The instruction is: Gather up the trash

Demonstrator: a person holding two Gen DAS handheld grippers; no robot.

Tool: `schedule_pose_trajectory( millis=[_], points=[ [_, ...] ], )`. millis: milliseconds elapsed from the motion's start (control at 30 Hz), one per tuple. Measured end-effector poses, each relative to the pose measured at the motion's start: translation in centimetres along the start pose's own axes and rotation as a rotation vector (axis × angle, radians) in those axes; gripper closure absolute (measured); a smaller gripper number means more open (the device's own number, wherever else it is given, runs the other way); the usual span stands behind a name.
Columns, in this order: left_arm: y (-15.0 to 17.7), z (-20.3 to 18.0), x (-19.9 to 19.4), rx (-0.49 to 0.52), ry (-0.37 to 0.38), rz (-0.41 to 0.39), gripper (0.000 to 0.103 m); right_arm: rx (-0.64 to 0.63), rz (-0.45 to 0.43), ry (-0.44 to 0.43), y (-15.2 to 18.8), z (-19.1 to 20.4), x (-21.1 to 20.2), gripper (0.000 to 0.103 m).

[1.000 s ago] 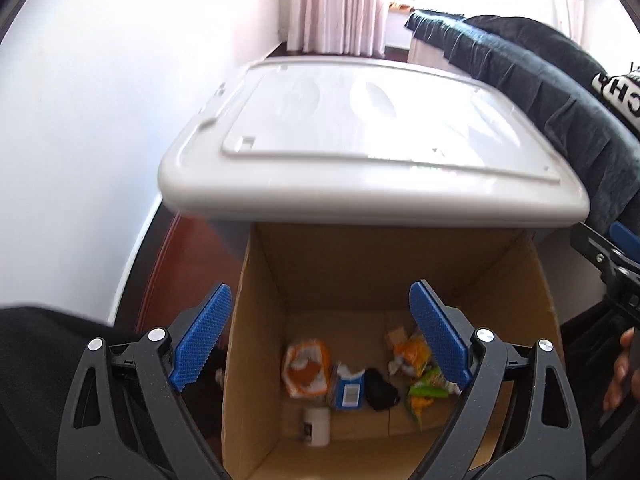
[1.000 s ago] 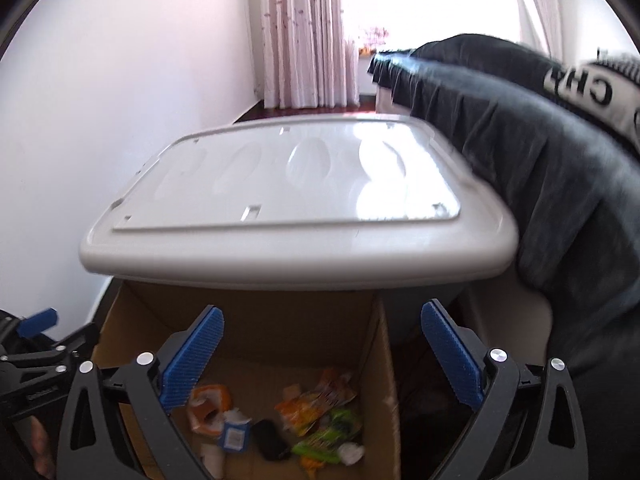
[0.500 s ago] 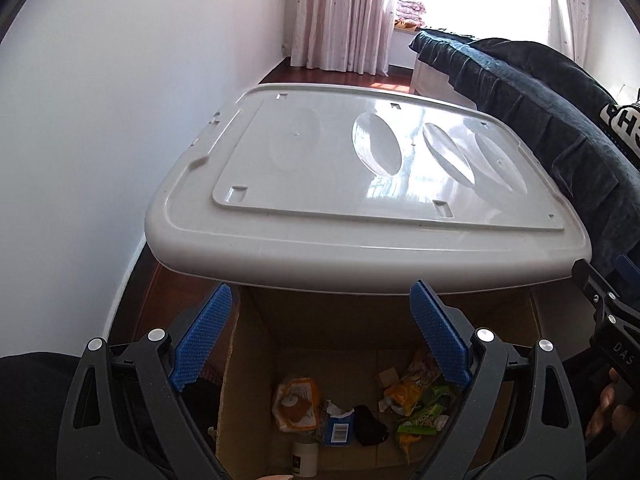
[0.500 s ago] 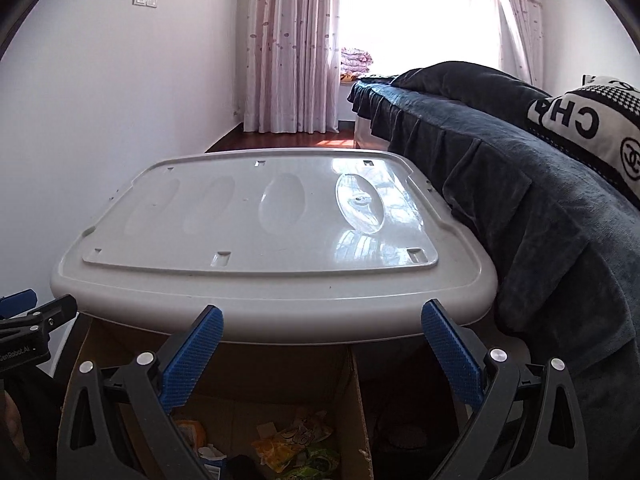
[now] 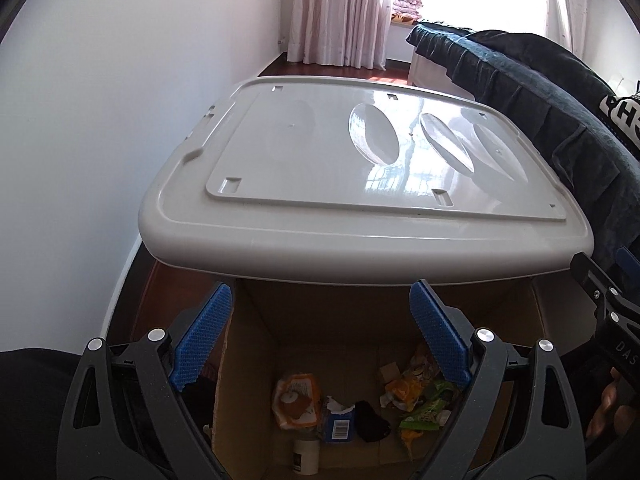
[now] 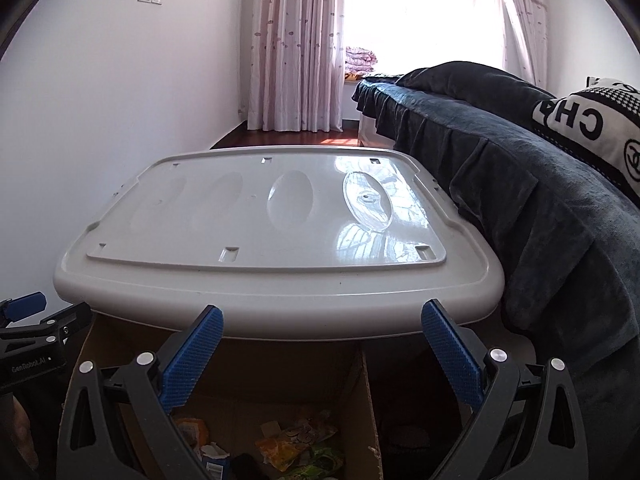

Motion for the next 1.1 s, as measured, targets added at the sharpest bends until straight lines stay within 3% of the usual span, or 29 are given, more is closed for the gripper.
schedule_pose_trajectory(
  millis=[800,933,1100],
  points=[
    [0.3,0.8,0.4,-0.042,-0.010,0.020,0.015,-0.009,0.013,0.000,0.3,0.1,0.3,0.005],
    [0.4,1.1,0.4,-0.050,-0.041,0.012,0.009,-0.009,0.013,0.000,0.3,0.1,0.4,0.005],
    [0.5,1.7,0.2,-0.055,-0.100,-0.006,0.009,-0.007,0.021,-0.003,0.5,0.1,0.5,0.005]
  ],
)
Point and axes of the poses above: each gripper's, at about its wrist camera, not at the fingertips, and x roughly the way its jaws point, z to its left, y to its underside, the point moved 5 cm from there along x, roughly the way its jaws point, and after that the axes turned 13 degrees about y, right-handed, at the moved point
